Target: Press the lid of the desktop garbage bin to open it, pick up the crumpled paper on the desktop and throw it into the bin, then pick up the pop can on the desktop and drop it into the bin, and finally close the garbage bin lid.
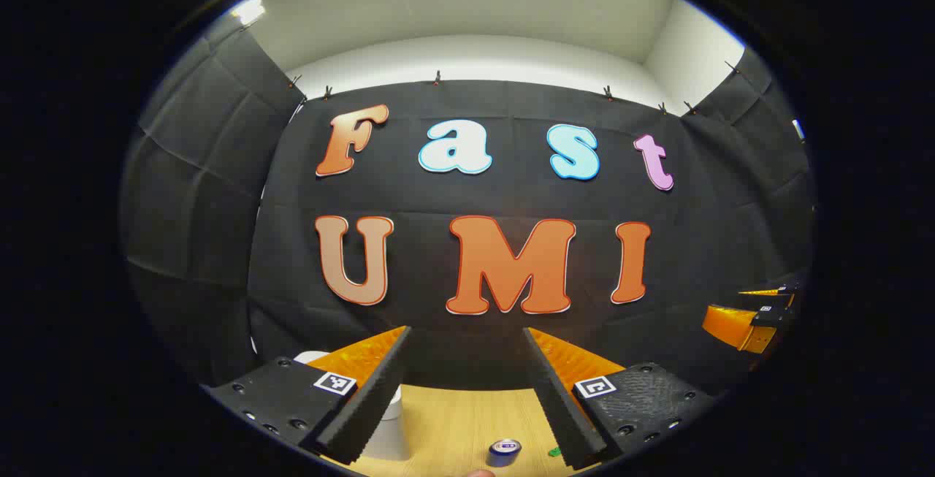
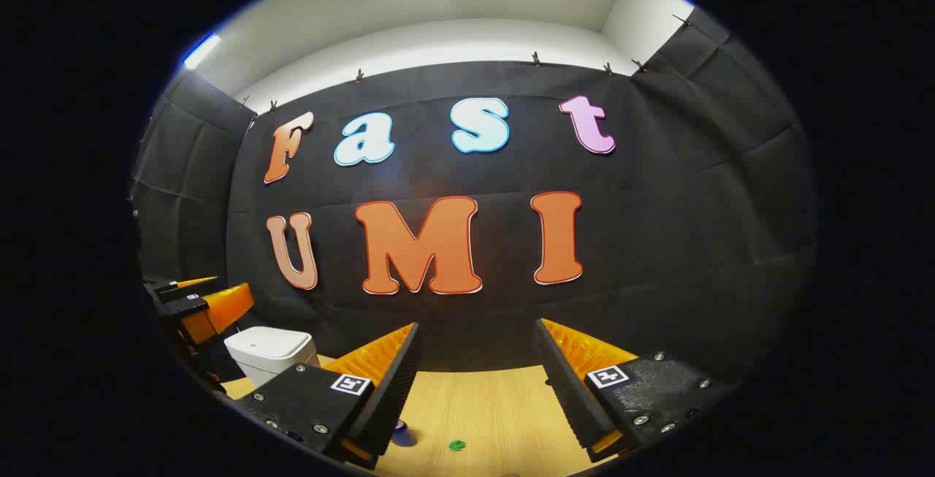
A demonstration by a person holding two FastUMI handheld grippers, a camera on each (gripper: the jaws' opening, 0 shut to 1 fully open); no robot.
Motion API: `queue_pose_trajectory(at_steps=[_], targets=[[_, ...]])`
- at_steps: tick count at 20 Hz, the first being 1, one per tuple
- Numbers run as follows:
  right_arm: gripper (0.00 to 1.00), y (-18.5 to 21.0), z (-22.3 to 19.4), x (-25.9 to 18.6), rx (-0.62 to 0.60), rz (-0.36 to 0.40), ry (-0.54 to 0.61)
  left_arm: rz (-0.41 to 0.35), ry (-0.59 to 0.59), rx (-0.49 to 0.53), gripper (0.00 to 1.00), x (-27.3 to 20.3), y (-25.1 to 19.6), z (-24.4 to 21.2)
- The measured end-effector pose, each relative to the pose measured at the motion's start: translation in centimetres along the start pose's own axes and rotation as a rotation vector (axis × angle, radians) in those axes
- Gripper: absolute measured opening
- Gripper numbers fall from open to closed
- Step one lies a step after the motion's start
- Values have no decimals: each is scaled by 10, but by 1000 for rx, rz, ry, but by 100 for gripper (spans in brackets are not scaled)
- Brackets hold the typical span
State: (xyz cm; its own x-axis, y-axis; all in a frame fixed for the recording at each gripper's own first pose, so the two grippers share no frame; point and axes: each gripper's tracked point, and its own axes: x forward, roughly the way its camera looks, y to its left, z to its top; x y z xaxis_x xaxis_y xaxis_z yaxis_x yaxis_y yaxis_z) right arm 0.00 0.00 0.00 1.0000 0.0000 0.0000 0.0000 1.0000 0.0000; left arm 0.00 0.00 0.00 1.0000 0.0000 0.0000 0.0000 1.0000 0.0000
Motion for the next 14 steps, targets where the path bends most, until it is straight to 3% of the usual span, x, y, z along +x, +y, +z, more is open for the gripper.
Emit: queue_pose_trajectory(at_steps=[14], targets=[[92, 4, -8, -6, -26, -17, 18, -52, 21, -10, 93, 5, -21, -13]])
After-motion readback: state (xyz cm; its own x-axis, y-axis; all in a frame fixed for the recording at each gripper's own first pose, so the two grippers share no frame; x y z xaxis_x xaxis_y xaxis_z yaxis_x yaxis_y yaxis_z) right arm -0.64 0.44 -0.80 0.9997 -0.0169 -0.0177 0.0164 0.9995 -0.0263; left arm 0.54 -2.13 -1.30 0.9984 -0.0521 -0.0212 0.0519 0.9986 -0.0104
